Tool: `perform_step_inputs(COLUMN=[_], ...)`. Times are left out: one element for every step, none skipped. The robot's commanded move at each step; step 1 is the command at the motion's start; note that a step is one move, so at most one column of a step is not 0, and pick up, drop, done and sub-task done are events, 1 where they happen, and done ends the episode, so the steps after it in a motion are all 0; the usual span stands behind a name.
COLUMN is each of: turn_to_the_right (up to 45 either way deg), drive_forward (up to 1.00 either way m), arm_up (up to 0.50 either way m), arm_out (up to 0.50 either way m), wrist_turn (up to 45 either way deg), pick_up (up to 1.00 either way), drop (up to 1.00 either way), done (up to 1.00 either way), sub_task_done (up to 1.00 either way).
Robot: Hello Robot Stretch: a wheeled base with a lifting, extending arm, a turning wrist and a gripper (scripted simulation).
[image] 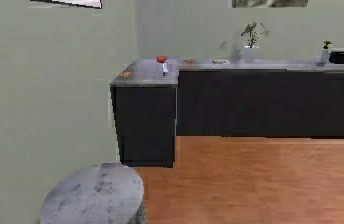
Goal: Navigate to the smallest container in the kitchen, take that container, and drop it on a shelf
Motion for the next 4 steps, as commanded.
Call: perform_step_inputs(turn_to_the_right=[45.0, 6.0, 0.0, -15.0], drive_forward=[0.00, 0.00, 0.45, 0.00], arm_up=[0.00, 0.00, 0.00, 0.00], arm_out=[0.00, 0.00, 0.00, 0.00], wrist_turn=[0.0, 0.0, 0.0, 0.0], pick_up=[0.00, 0.00, 0.00, 0.00], drop=[0.00, 0.00, 0.00, 0.00], done=[0.00, 0.00, 0.00, 0.00], sub_task_done=[0.00, 0.00, 0.00, 0.00])
